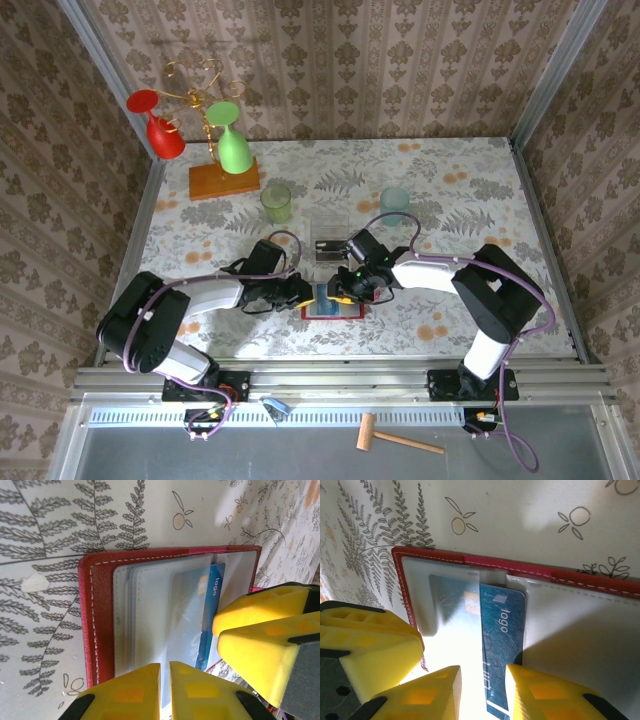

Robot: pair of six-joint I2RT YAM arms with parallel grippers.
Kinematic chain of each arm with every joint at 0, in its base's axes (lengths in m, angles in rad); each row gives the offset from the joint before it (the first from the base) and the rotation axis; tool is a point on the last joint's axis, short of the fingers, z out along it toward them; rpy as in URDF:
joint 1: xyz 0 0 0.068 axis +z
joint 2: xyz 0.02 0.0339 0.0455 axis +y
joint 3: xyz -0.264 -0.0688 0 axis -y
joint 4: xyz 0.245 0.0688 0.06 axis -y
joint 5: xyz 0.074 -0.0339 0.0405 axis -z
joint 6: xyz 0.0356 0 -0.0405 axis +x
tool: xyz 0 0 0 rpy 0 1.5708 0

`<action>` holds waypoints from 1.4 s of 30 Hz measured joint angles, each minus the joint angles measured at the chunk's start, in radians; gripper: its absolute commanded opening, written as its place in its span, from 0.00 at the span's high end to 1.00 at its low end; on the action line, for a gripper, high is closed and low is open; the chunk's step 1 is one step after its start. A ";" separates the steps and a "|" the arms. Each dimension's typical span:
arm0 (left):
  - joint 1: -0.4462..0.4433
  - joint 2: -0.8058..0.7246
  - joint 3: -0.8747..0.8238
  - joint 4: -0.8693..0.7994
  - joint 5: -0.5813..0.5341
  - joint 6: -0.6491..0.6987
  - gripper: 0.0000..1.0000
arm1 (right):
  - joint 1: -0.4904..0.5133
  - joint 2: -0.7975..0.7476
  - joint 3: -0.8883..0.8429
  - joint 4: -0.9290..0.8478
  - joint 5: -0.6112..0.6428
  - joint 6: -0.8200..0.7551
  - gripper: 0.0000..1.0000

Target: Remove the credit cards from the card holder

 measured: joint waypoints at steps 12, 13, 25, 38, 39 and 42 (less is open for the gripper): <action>-0.043 0.016 0.090 -0.062 -0.014 0.027 0.92 | -0.001 -0.039 -0.002 0.005 0.000 0.001 0.71; -0.045 0.022 0.090 -0.064 -0.016 0.027 0.93 | -0.002 -0.041 -0.003 0.005 0.000 0.001 0.71; -0.048 0.050 0.090 -0.092 -0.043 0.040 0.95 | -0.026 -0.044 -0.044 0.023 0.000 0.004 0.72; -0.048 0.076 0.090 -0.101 -0.044 0.050 0.95 | -0.037 -0.043 -0.056 0.060 -0.021 0.004 0.73; -0.048 0.076 0.090 -0.101 -0.044 0.051 0.96 | -0.037 -0.043 -0.057 0.062 -0.023 0.004 0.73; -0.048 0.076 0.090 -0.103 -0.044 0.054 0.95 | -0.037 -0.040 -0.061 0.071 -0.024 0.005 0.73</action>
